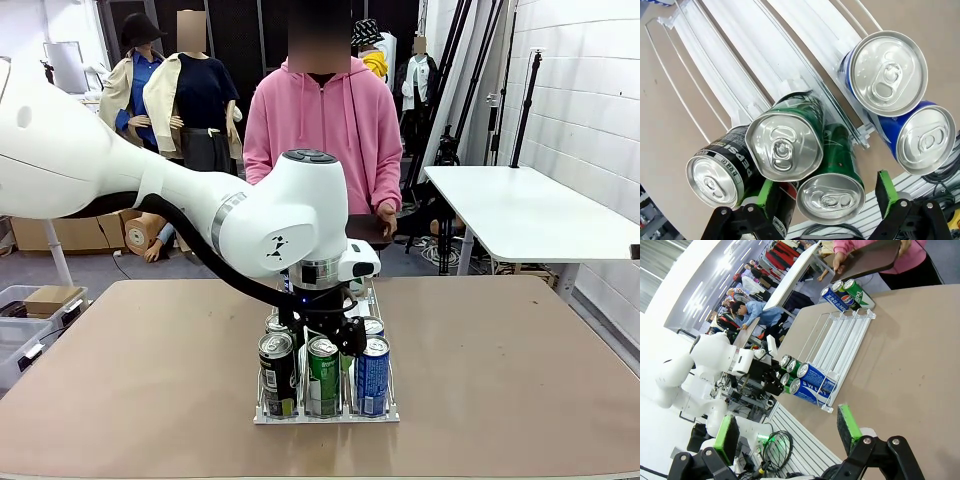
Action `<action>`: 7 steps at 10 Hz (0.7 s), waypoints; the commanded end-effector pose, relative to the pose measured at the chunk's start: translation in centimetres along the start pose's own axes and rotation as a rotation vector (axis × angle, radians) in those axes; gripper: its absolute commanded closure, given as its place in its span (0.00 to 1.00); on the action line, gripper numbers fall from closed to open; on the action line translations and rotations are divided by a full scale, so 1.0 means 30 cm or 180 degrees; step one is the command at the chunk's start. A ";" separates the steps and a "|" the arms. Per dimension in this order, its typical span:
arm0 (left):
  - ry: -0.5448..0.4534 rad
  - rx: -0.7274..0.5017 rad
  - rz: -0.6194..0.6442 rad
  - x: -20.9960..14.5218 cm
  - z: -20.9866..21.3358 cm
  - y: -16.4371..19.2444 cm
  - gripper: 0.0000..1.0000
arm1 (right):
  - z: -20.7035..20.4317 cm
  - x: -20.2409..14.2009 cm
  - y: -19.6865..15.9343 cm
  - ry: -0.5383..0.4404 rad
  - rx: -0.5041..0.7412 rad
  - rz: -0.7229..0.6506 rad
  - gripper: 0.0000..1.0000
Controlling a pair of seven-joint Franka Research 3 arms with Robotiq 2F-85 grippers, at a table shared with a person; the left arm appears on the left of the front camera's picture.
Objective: Retrieve and hand over the desired beverage to the person.
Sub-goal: Pick up a can of the same type that the person held from the Automatic Can Dispenser.
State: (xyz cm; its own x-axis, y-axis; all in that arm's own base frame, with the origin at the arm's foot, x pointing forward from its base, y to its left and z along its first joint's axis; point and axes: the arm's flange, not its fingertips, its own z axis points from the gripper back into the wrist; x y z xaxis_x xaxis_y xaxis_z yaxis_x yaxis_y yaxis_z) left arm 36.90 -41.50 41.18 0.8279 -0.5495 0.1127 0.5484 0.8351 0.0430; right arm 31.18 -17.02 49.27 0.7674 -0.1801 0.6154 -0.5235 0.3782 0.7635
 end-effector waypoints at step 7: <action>0.0057 -0.0178 0.0059 0.018 -0.007 -0.004 0.54 | 0.001 -0.001 -0.001 -0.0005 0.0033 0.0036 0.00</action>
State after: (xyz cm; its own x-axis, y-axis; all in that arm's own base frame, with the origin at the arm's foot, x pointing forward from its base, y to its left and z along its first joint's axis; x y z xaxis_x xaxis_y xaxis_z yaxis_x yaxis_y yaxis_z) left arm 37.14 -41.58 40.88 0.8424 -0.5298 0.0985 0.5314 0.8470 0.0107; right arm 31.18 -17.02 49.27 0.7673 -0.1801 0.6154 -0.5235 0.3781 0.7635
